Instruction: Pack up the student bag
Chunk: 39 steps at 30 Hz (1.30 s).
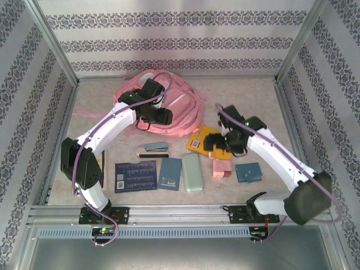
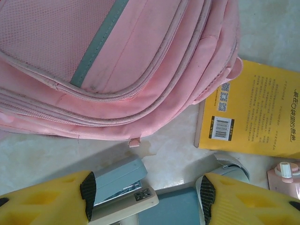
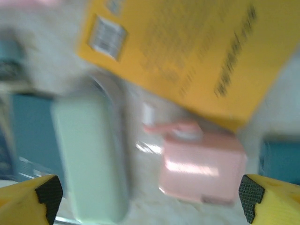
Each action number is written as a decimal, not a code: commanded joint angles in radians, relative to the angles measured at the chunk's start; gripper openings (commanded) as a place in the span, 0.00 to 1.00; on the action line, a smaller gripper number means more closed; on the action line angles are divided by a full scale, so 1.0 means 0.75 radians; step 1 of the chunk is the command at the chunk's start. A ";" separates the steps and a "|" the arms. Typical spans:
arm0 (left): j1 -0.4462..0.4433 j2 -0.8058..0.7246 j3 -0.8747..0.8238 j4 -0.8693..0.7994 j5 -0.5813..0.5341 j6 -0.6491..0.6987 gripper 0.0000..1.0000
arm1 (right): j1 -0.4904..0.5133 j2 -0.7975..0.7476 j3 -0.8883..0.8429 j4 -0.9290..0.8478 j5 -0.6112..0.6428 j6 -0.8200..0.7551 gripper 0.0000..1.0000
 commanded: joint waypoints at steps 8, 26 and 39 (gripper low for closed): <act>0.001 0.010 -0.021 -0.021 0.050 -0.024 0.62 | 0.067 -0.099 -0.311 0.140 0.101 0.111 0.98; 0.001 0.005 -0.053 -0.022 0.031 -0.037 0.61 | 0.086 0.178 -0.363 0.238 0.186 0.158 0.98; 0.004 0.148 0.159 -0.050 -0.059 0.022 0.61 | 0.098 0.126 -0.375 0.277 0.187 0.169 0.68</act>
